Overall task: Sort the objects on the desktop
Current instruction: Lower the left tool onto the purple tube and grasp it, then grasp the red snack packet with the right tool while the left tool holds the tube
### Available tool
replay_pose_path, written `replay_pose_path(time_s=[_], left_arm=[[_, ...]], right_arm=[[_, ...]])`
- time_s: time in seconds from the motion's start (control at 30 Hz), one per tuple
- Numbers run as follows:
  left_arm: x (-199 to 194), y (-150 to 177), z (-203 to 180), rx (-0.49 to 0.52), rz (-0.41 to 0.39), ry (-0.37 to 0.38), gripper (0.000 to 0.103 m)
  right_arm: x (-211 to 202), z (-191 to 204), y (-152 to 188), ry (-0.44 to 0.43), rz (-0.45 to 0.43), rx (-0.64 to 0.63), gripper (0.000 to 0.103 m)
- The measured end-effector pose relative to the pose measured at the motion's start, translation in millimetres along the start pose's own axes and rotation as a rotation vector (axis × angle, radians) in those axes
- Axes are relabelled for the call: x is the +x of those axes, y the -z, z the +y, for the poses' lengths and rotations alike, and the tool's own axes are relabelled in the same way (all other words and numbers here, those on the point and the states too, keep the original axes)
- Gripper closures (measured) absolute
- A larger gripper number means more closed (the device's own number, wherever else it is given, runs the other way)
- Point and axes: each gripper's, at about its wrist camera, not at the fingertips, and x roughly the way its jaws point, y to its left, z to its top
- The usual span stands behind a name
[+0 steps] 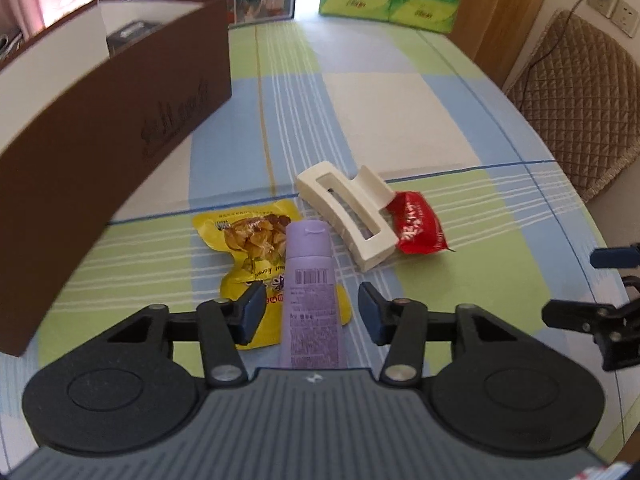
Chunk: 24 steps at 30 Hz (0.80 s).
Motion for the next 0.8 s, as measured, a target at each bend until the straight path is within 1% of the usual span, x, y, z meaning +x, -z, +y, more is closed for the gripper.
replay_pose_path(time_s=[0.07,0.17,0.23,0.33,0.47,0.63,0.8], left_arm=[[7.7,-0.5,1.6,-0.010,0.014,-0.004,0.066],[17.5,-0.2,1.7,-0.018,0.032,-0.015,0.070],[22.3,1.0,0.9,-0.025,0.039,-0.022,0.071],[24.0,1.8,-3.3,-0.013,0.016,-0.043,0.073],[24.8,2.3,-4.0,-0.009,-0.003,-0.039,0.074],[18.2,3.5,1.8,-0.031,-0.006,-0.021,0.075],[-2.8,6.9,10.6,-0.047,-0.034,-0.019,0.075]], right_arm=[[2.2,-1.6,-0.5,0.004,0.005,0.010,0.002],[5.3,-3.3,-1.1,0.010,0.012,0.017,0.002],[7.6,-3.1,-2.1,0.011,0.015,0.017,0.002],[10.7,-1.7,-4.5,0.004,0.019,0.008,0.002],[14.1,3.1,-8.6,0.004,0.028,-0.008,0.002],[17.1,10.4,-15.9,-0.017,0.019,-0.037,0.002],[20.0,20.0,-29.4,-0.047,-0.026,-0.044,0.002]])
